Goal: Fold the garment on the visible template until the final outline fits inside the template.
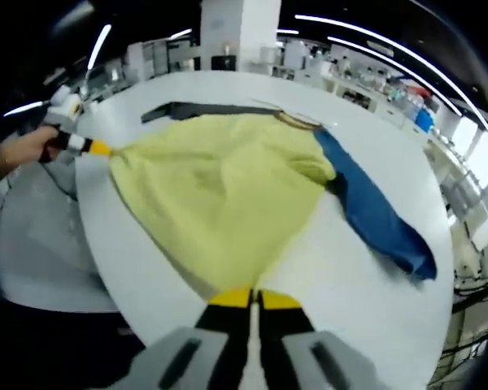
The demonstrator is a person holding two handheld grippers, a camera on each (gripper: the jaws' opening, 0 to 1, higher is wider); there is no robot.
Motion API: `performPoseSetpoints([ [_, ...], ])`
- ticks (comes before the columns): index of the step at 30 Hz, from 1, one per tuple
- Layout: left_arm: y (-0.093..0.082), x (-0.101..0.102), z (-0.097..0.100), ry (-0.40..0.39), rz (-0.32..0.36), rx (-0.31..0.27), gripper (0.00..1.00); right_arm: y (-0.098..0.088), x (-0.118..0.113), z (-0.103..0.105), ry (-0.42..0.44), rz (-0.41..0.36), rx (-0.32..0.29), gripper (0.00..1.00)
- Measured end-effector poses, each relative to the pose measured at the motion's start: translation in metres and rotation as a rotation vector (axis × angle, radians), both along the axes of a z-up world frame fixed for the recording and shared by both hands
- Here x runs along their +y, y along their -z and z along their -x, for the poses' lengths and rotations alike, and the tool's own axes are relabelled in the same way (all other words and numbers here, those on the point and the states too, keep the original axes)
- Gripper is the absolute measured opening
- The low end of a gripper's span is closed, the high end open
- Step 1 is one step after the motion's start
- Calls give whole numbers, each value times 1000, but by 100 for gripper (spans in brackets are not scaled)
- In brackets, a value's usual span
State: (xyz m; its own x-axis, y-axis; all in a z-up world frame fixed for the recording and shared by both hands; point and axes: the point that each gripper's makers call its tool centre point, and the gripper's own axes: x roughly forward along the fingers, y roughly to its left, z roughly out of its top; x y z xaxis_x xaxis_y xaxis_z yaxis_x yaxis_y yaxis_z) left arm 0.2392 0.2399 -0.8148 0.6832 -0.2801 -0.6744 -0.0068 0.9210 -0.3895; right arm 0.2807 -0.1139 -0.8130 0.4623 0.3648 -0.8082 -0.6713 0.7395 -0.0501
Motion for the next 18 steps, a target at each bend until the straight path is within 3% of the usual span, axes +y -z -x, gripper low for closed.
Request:
performPoseSetpoints([
  [18, 24, 0, 29, 53, -31, 122, 1, 22, -10, 32, 50, 2, 56, 0],
])
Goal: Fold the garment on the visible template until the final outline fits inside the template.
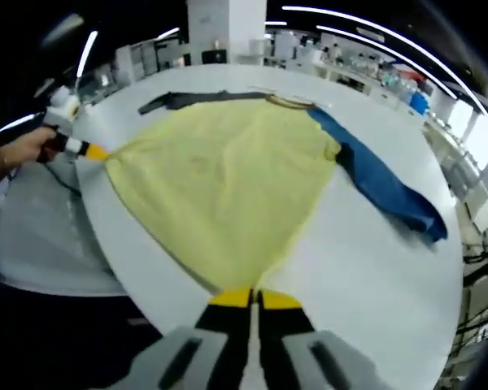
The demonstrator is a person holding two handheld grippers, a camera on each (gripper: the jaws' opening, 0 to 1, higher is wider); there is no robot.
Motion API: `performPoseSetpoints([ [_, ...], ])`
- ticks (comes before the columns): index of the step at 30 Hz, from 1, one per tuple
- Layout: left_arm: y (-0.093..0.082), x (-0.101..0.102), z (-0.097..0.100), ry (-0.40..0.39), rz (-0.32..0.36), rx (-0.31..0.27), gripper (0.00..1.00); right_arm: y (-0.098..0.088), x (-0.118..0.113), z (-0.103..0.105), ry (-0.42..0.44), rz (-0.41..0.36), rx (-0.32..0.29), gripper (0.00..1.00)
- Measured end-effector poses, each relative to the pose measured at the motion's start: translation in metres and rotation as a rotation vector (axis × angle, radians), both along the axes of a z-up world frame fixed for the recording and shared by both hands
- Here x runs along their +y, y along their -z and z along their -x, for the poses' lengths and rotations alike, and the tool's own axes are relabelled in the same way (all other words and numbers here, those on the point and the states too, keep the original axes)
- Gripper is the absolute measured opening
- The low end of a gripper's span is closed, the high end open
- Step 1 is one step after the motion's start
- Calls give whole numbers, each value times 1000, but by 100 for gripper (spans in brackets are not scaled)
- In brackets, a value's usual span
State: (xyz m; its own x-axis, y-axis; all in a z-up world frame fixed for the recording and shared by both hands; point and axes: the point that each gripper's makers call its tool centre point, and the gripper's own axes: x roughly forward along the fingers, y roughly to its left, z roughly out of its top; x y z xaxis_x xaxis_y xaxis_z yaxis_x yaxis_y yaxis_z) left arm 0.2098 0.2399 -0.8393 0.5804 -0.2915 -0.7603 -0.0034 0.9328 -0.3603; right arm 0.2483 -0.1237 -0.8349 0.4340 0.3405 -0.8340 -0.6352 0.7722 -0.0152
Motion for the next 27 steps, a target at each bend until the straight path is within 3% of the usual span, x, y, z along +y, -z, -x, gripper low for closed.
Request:
performPoseSetpoints([
  [7, 8, 5, 6, -9, 3, 20, 2, 1, 0, 4, 38, -16, 16, 0],
  [13, 7, 6, 6, 5, 0, -10, 3, 4, -1, 4, 50, -19, 18, 0],
  [21, 3, 2, 4, 55, -44, -34, 7, 4, -2, 4, 55, -21, 19, 0],
  [23, 3, 0, 3, 114, -87, -47, 8, 3, -2, 3, 52, -19, 18, 0],
  [25, 6, 0, 4, 165, -150, -40, 4, 2, -2, 4, 52, -18, 18, 0],
  [27, 7, -4, 4, 156, -141, -39, 0, 2, -2, 4, 54, -20, 19, 0],
])
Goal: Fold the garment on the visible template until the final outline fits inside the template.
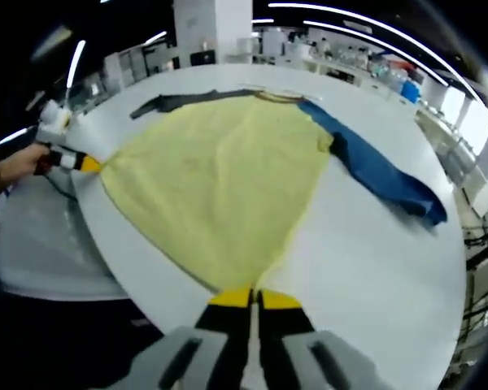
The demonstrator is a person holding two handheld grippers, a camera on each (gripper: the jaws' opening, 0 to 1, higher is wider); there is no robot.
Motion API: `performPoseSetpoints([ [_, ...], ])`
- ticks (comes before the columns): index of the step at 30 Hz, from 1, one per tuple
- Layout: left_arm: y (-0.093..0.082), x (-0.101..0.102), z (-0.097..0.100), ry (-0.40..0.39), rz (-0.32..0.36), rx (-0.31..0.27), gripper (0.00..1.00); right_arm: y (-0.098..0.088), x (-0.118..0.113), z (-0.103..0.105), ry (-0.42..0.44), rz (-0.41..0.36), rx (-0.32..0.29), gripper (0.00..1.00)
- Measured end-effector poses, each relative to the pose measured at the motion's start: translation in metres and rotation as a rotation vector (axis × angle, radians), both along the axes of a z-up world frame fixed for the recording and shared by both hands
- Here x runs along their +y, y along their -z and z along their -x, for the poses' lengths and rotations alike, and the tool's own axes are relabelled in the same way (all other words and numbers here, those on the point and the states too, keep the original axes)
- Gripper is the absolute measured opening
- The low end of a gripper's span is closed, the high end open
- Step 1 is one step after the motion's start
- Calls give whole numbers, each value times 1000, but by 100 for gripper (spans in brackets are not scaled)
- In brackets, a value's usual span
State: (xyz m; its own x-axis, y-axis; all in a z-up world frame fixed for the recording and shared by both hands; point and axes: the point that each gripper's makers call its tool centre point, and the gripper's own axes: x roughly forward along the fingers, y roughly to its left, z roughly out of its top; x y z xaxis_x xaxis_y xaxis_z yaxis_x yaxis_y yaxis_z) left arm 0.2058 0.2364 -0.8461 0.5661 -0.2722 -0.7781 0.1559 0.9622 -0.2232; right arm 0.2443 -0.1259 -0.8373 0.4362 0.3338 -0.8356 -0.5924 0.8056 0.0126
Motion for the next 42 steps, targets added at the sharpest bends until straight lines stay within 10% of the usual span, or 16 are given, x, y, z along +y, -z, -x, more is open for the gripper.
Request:
performPoseSetpoints([
  [16, 2, 5, 1, -36, 15, 8, 0, 2, 0, 3, 10, -13, 6, 0],
  [21, -6, 4, -7, 11, -22, -77, 22, -1, 0, 2, 14, -28, -5, 0],
  [31, -32, 0, -20, 40, -17, -232, 60, -8, -4, -2, 25, -46, -20, 40],
  [42, -39, -3, -25, 78, -40, -254, 85, -25, -9, -18, 77, -103, -29, 71],
])
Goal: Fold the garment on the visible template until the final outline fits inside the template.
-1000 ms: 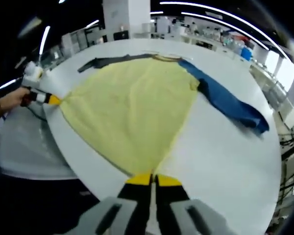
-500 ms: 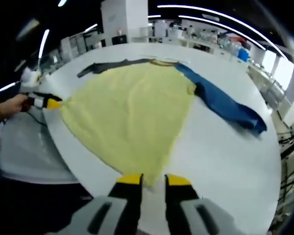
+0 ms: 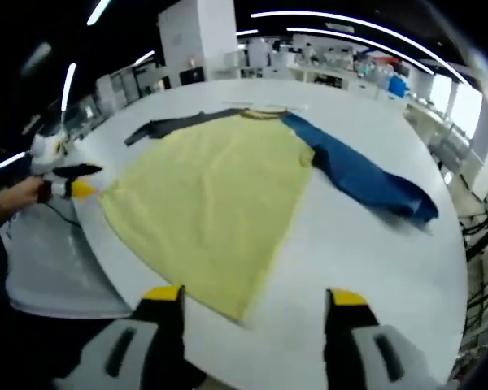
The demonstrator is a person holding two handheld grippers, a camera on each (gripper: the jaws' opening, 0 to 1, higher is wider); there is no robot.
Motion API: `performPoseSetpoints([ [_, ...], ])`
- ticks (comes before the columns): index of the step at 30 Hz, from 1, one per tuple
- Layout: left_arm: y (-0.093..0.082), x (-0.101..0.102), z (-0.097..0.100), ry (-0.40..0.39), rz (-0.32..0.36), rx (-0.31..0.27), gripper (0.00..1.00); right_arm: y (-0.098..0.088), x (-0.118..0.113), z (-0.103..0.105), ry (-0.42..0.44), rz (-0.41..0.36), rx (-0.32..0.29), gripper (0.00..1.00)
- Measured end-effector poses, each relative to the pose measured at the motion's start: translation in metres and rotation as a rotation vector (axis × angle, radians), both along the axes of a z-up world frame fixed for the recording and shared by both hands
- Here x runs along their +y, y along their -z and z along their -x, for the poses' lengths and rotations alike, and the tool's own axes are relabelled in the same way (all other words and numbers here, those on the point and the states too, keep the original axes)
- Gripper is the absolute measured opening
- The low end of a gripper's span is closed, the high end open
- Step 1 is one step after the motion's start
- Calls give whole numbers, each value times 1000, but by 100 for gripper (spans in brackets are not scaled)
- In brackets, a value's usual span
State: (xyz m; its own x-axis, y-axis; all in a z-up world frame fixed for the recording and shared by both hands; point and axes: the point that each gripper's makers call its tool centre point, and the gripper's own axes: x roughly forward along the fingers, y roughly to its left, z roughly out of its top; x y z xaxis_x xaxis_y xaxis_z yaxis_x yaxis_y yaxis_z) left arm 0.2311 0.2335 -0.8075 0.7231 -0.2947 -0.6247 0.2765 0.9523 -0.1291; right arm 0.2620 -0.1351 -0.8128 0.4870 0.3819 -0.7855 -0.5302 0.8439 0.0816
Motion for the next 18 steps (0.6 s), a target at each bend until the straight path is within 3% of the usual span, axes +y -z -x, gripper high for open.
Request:
performPoseSetpoints([
  [7, -8, -3, -7, 18, 10, -31, 95, -12, -26, -34, 82, -38, -25, 80],
  [13, -13, -3, -13, 19, 24, -53, 99, -21, -53, -62, 122, -2, -54, 80],
  [18, -12, -2, -16, 34, 22, -59, 99, -29, -68, -87, 176, -28, -65, 79],
])
